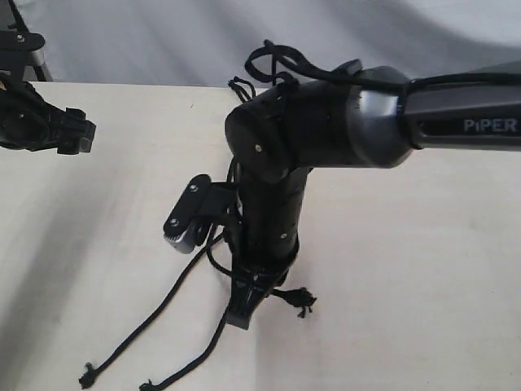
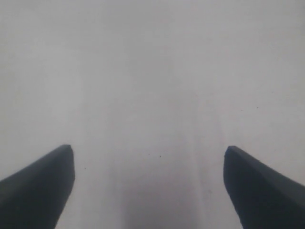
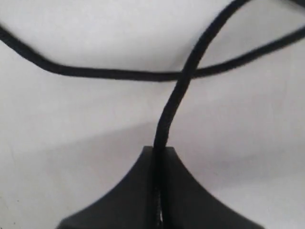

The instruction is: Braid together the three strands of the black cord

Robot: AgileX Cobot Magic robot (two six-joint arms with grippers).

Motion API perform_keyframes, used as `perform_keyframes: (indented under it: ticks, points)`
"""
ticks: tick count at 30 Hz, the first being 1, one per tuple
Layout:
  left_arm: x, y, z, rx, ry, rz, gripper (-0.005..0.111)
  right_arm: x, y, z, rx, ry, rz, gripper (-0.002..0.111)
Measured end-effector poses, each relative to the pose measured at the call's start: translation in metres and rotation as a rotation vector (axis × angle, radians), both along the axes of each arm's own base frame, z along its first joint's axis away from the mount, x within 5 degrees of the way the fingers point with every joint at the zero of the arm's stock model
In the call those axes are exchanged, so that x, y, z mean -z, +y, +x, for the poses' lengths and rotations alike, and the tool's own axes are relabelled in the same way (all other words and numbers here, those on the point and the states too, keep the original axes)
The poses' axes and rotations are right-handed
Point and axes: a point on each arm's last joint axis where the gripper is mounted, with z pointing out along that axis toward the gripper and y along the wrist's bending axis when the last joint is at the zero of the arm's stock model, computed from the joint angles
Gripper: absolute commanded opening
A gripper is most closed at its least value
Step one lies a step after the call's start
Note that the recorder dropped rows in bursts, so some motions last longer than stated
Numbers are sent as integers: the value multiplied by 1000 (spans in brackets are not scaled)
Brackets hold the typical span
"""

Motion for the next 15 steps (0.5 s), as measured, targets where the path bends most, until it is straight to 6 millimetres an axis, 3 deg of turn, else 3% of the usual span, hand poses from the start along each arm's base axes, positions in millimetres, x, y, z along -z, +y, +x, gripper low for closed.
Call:
perform_keyframes:
  ticks: [3, 5, 12, 15]
  points:
    - [0, 0, 0, 0, 0, 0, 79, 17, -25, 2, 41, 24, -52, 1]
    - [0, 0, 0, 0, 0, 0, 79, 33, -37, -1, 43, 7, -64, 8]
    - [0, 0, 0, 0, 0, 0, 79, 49, -40, -2, 27, -83, -9, 63]
    - [0, 0, 0, 0, 0, 0, 79, 45, -42, -1, 8, -108, -13, 79]
